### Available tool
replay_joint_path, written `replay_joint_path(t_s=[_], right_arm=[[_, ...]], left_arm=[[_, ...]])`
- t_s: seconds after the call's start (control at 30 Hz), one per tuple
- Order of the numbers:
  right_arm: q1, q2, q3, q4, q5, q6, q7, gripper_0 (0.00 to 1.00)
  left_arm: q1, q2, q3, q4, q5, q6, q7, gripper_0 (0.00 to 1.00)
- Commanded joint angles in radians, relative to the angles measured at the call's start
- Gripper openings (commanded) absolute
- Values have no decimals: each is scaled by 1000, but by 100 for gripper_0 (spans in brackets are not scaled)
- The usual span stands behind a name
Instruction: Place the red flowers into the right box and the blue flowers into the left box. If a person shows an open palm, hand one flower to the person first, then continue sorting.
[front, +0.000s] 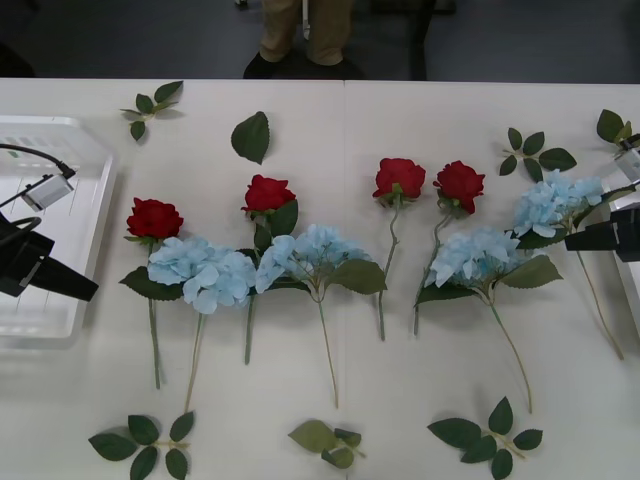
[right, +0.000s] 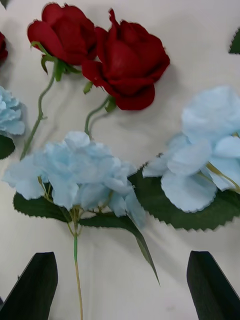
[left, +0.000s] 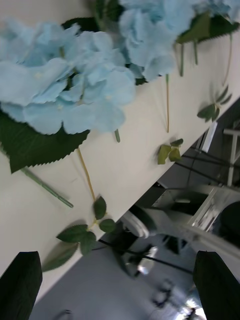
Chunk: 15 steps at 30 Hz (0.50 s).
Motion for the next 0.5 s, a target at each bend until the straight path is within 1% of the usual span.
replay_joint_path(t_s=[0.03,0.1,0.23,0.27,0.3,0.4,0.5], right_arm=[[-28,-39,-119,-6,135,43,-160,75],[-28,-28,-121,-9,201,30,-196,75],[-28,12,-121,-17,359,-47,-245,75],[-28,27,-123,-20,411,-69,-266,75],[-27,34,-123,-22,423,-72,-278,75],[-27,80,-121,-23,495,-73,-364,75],[-27,121,-121,-37,586,-72,-400,75]], left_arm=[[-34,23,-42,-44,-99,-51,-6,88],[-34,6,-57,-64,-156,-66,60,88],[-54,-57,-114,-88,-309,-91,208,88],[-61,-81,-136,-96,-377,-106,261,88],[-63,-91,-143,-99,-404,-114,284,88],[-78,-146,-182,-133,-567,-132,458,88],[-90,-178,-217,-180,-682,-132,619,88]])
